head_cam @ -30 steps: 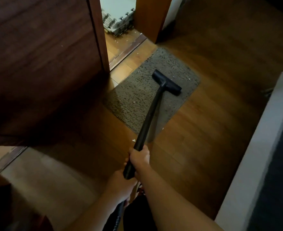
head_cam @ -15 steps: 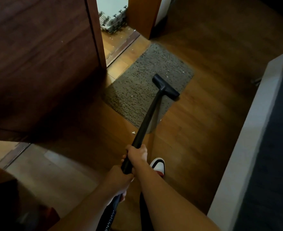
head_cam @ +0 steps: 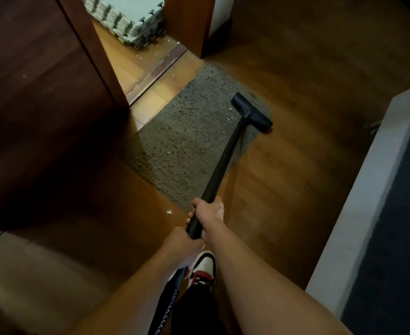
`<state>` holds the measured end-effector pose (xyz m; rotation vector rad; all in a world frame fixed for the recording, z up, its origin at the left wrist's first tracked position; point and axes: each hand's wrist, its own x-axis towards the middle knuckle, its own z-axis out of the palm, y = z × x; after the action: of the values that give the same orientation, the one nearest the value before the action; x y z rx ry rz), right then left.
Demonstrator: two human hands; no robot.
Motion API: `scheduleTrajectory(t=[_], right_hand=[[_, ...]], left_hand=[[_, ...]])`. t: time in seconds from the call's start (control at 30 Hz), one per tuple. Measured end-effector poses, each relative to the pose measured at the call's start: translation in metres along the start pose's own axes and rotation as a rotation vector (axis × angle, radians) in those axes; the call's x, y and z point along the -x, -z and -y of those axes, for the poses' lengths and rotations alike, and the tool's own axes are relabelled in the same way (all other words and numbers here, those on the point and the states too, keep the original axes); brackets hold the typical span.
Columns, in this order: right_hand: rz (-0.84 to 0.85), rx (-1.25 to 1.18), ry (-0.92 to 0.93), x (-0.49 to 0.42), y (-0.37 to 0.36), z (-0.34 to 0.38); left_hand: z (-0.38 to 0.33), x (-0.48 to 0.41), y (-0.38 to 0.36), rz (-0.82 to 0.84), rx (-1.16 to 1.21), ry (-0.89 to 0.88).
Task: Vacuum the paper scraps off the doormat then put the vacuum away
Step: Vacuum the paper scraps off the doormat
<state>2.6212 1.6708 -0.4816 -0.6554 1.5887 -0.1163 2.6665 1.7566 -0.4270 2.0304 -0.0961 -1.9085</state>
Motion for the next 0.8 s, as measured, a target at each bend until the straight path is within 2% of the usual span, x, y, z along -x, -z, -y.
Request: scheduleTrajectory(t=[0.23, 0.4, 0.6, 0.8], right_hand=[[-0.023, -0.006, 0.002, -0.039, 0.019, 0.05], [-0.039, 0.011, -0.003, -0.048, 0.019, 0.065], [-0.015, 0.044, 0.003, -0.021, 0.002, 0.046], [0.06, 0.082, -0.011, 0.029, -0.034, -0.003]], left_hand=[[-0.057, -0.031, -0.014, 0.01, 0.008, -0.018], [-0.072, -0.037, -0.015, 0.009, 0.01, -0.018], [-0.042, -0.023, -0.001, -0.001, -0.002, -0.031], [0.024, 0.01, 0.032, -0.016, 0.004, -0.025]])
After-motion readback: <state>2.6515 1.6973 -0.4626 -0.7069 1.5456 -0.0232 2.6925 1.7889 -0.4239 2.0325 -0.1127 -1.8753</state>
